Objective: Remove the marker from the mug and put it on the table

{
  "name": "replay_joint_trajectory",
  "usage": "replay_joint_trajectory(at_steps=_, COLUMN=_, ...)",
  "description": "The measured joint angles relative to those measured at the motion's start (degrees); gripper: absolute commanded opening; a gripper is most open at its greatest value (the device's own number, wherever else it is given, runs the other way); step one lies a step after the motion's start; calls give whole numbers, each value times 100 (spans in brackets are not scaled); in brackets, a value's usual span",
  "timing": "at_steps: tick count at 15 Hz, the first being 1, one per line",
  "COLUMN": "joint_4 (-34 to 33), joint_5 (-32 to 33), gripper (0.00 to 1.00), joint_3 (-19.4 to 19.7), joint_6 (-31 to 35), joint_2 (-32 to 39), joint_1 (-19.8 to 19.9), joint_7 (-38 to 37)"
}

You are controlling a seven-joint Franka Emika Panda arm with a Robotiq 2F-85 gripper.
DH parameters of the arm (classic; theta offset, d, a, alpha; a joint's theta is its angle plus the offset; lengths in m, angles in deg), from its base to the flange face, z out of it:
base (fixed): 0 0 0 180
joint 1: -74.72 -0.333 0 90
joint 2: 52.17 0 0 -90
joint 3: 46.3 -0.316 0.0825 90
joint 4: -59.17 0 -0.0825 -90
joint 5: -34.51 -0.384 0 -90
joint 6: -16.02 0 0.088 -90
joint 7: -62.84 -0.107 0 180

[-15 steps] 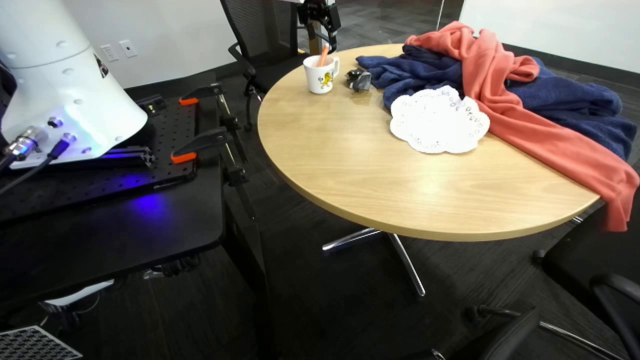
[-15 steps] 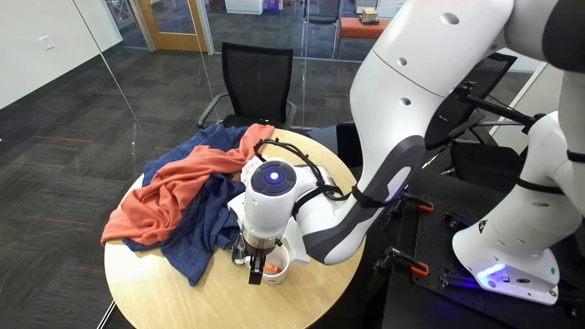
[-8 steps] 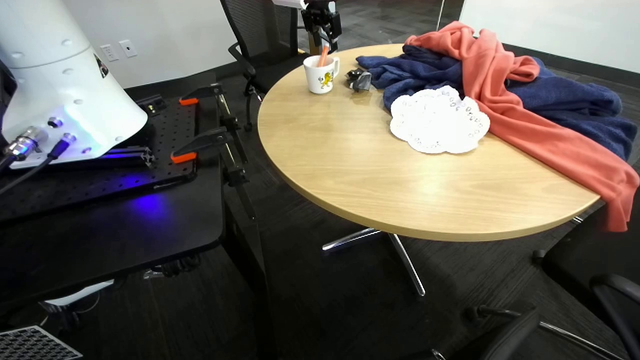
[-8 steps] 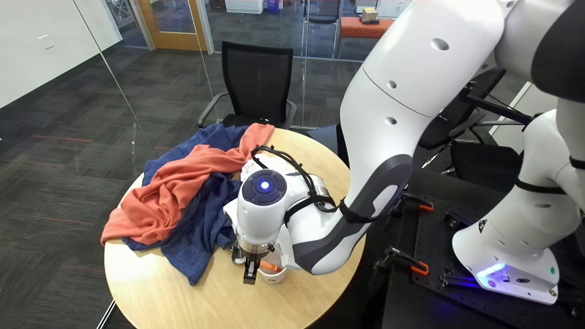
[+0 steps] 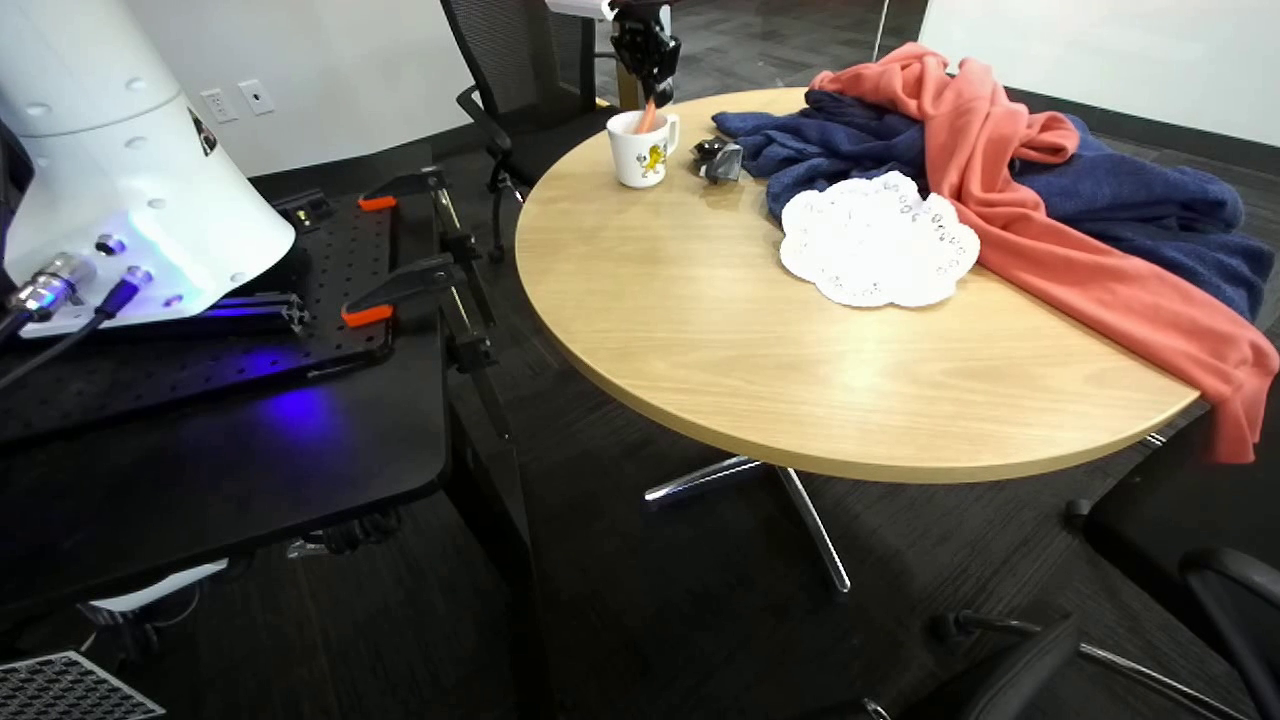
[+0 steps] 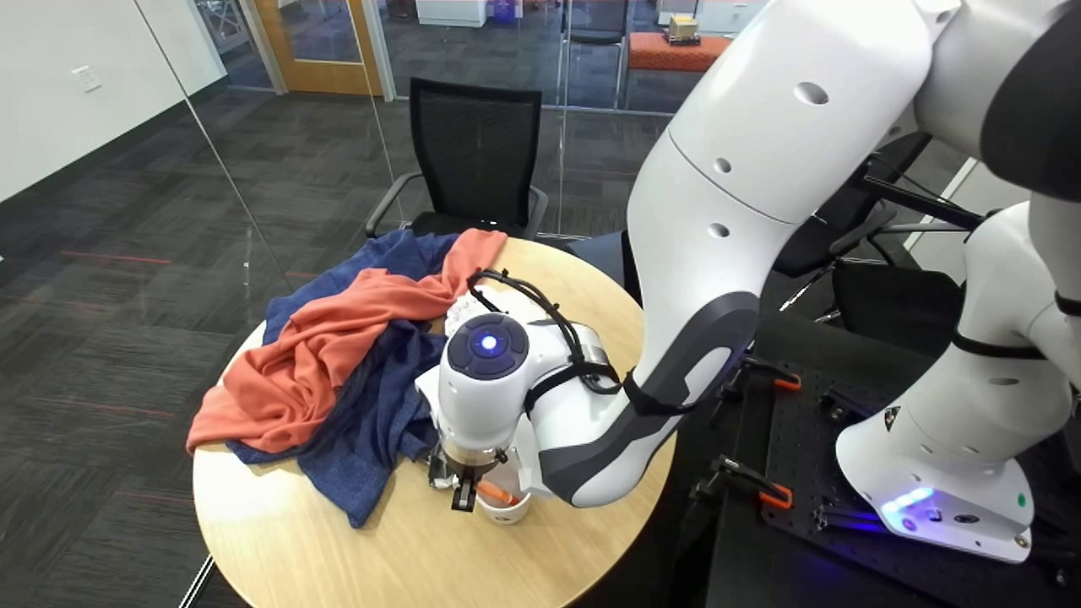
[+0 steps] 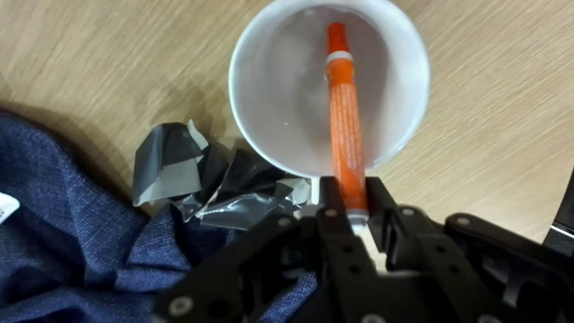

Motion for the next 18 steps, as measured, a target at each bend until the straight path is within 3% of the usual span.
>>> replay_joint_trajectory(at_steps=5, joint_4=48, joint_5=-101, gripper=5, joint_3=107, joint_6=-1, joint_2=-131, joint_1=-109, joint_7=-27)
replay_joint_trajectory(at_steps=10, joint_4=471, joint_5=-8, gripper=5, joint_3=526, joint_6=-225, joint_2=-1004, joint_1=-571, joint_7=-366)
replay_joint_trajectory(at_steps=14, joint_4=817, joint_5=910, gripper=5, joint_3=977, joint_6=-839, joint_2=-1923, joint_1=-927, joint_7=-1264)
replay_joint_trajectory(at_steps=18, joint_4=1002, joint_5=1663, gripper=5, joint_3=884, joint_6=-1613, joint_2=-2570, joint_1=-534, joint_7=-1960)
